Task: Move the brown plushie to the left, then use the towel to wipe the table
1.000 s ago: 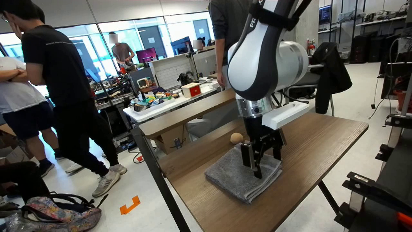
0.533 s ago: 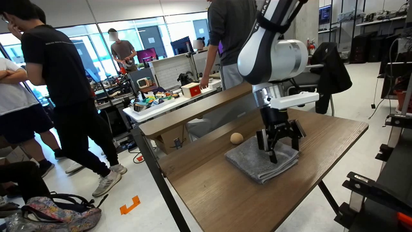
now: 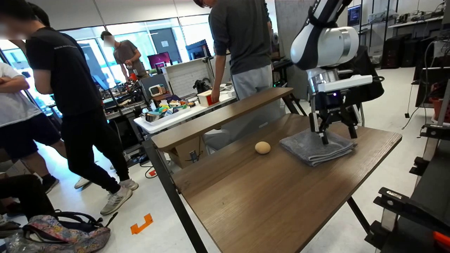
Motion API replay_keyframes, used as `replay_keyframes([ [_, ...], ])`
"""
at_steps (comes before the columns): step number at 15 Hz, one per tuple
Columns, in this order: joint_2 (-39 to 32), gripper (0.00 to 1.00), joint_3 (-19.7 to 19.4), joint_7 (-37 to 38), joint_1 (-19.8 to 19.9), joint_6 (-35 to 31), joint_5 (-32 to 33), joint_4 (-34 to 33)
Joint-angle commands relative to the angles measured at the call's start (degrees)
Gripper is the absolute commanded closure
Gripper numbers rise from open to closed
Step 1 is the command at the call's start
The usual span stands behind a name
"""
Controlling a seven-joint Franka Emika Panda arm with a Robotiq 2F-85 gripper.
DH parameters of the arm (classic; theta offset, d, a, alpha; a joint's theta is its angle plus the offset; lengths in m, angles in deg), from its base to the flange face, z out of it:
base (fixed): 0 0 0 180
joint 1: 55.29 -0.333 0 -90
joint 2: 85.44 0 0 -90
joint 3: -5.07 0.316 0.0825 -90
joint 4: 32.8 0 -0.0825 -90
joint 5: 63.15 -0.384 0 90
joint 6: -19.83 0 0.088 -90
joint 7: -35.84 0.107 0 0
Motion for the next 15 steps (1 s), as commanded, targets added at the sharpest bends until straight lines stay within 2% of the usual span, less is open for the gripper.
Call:
replay_keyframes([
  [1, -0.7, 0.0, -0.4, -0.1, 0.8, 0.6, -1.2, -2.0],
  [4, -1.5, 0.0, -0.4, 0.1, 2.0, 1.5, -2.2, -4.9],
  [7, 2.8, 0.0, 0.9, -2.6, 1.4, -0.9, -2.5, 0.1],
  [12, 7.9, 0.0, 4.0, -6.8, -0.1, -10.4, -3.7, 4.5],
  [15, 7.9, 0.0, 5.2, -7.3, -1.1, -15.2, -3.3, 5.4],
])
